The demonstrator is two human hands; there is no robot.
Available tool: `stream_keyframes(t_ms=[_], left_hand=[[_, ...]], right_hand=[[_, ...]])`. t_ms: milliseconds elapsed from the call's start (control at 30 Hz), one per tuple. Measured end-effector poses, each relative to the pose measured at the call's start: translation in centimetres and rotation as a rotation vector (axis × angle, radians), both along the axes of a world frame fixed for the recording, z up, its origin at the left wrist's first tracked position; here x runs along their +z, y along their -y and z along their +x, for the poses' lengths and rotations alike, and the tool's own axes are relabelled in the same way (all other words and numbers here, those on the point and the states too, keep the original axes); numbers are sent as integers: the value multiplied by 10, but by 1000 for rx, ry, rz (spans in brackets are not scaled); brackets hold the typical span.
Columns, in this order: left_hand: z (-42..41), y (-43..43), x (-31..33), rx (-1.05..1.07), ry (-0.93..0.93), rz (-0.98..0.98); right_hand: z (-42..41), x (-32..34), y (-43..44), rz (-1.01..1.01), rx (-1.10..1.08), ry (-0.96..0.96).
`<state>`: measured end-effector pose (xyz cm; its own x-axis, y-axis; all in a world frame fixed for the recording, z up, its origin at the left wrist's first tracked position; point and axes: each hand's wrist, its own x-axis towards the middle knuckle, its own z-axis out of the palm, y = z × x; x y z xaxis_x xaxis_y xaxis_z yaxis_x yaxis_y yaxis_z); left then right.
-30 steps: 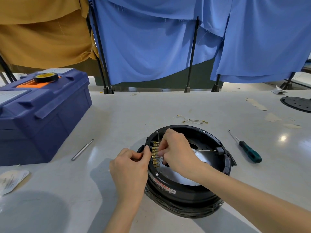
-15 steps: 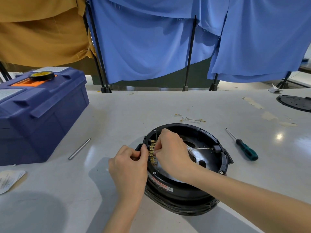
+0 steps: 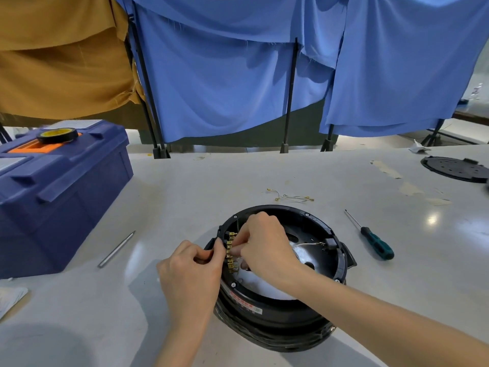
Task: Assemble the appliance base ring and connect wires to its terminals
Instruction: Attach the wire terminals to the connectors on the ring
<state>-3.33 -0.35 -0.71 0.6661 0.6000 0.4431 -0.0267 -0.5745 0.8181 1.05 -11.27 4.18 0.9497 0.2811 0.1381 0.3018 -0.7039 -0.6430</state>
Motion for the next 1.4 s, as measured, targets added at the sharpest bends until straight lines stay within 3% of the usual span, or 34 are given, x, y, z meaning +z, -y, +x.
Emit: stream_keyframes(t_ms=[267, 433, 667, 833, 967, 1200, 1400], left_hand=[[23, -6, 16, 23, -125, 147], [48, -3, 26, -238, -137, 126], [59, -7, 13, -365, -199, -257], [62, -10, 6, -398, -171, -274], [62, -10, 6, -416, -157, -276], [61, -10, 5, -431, -152, -285], [61, -10, 5, -420, -145, -258]], right_hand=[[42, 10, 55, 264, -122, 73], [98, 7, 106, 370, -287, 78], [157, -36, 139, 106, -270, -23], [190, -55, 128, -186, -294, 26], [200, -66, 120, -273, -298, 63], [205, -70, 114, -222, -322, 106], [195, -51, 120, 158, -312, 22]])
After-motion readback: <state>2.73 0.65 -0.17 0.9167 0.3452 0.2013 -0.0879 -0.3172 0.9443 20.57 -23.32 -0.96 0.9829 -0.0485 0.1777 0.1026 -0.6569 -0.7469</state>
